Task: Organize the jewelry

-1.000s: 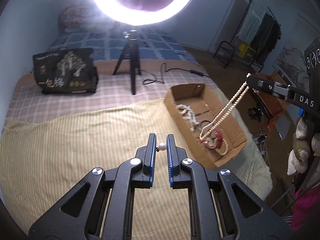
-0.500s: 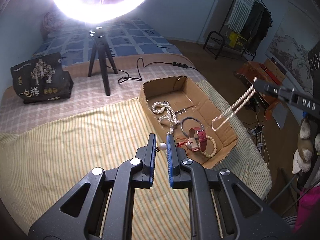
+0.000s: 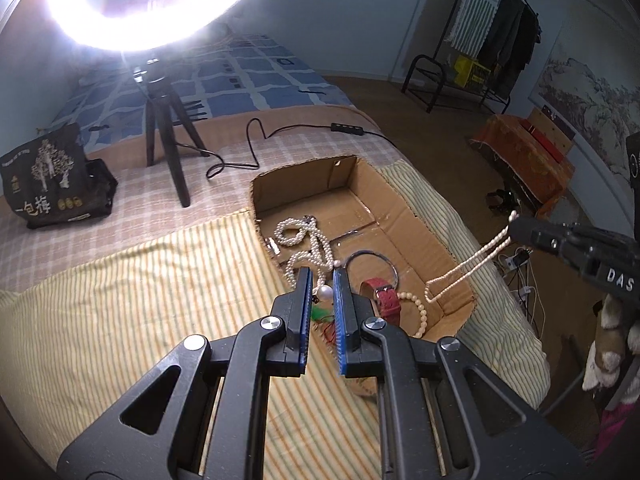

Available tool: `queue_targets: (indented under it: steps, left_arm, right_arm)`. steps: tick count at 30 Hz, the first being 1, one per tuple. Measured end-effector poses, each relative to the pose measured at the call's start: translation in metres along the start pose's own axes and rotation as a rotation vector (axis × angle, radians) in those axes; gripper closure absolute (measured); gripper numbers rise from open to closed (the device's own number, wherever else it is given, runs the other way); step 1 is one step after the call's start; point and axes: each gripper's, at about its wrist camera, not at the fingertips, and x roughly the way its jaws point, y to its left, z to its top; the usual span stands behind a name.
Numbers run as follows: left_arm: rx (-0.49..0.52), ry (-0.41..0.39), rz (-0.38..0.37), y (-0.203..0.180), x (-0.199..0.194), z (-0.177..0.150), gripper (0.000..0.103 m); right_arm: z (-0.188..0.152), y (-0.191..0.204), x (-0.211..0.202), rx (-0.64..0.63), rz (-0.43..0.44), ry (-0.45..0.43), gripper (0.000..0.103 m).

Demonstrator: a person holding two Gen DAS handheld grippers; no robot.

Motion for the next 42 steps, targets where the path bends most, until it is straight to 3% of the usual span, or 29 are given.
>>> queue_targets:
  steps: [16,20,23,25,27,28,29,33,35,42]
  left_arm:
    - [0.018,0.024,0.012,-0.014,0.032,0.006,0.095]
    - [0.021,0.012,0.018,-0.015,0.031,0.007,0.095]
    - [0.024,0.001,0.034,-0.015,0.03,0.008,0.094]
    - [0.022,0.004,0.042,-0.013,0.03,0.008,0.089]
    - [0.023,-0.001,0.046,-0.013,0.029,0.007,0.061]
    - [0.025,-0.008,0.051,-0.013,0.028,0.007,0.05]
    - [0.029,-0.022,0.063,-0.013,0.025,0.007,0.049]
    - [0.04,-0.029,0.076,-0.014,0.022,0.007,0.045]
    - [0.041,-0.032,0.086,-0.014,0.02,0.006,0.04]
    - [0.051,-0.038,0.098,-0.015,0.014,0.006,0.038]
  right_arm:
    - [-0.012,-0.017,0.021,0.011,0.004,0.067,0.098]
    - [-0.013,-0.017,0.021,0.002,0.007,0.068,0.092]
    - [-0.013,-0.015,0.019,-0.002,-0.001,0.057,0.071]
    - [-0.014,-0.014,0.018,-0.006,-0.013,0.054,0.069]
    - [-0.013,-0.014,0.019,-0.006,-0.028,0.048,0.042]
    - [-0.012,-0.014,0.017,-0.006,-0.04,0.038,0.035]
    - [-0.012,-0.013,0.016,-0.007,-0.052,0.026,0.027]
    - [-0.009,-0.012,0.013,-0.008,-0.085,0.004,0.017]
    - [-0.008,-0.012,0.012,-0.008,-0.092,-0.005,0.015]
    - [-0.007,-0.01,0.011,-0.009,-0.105,-0.007,0.009]
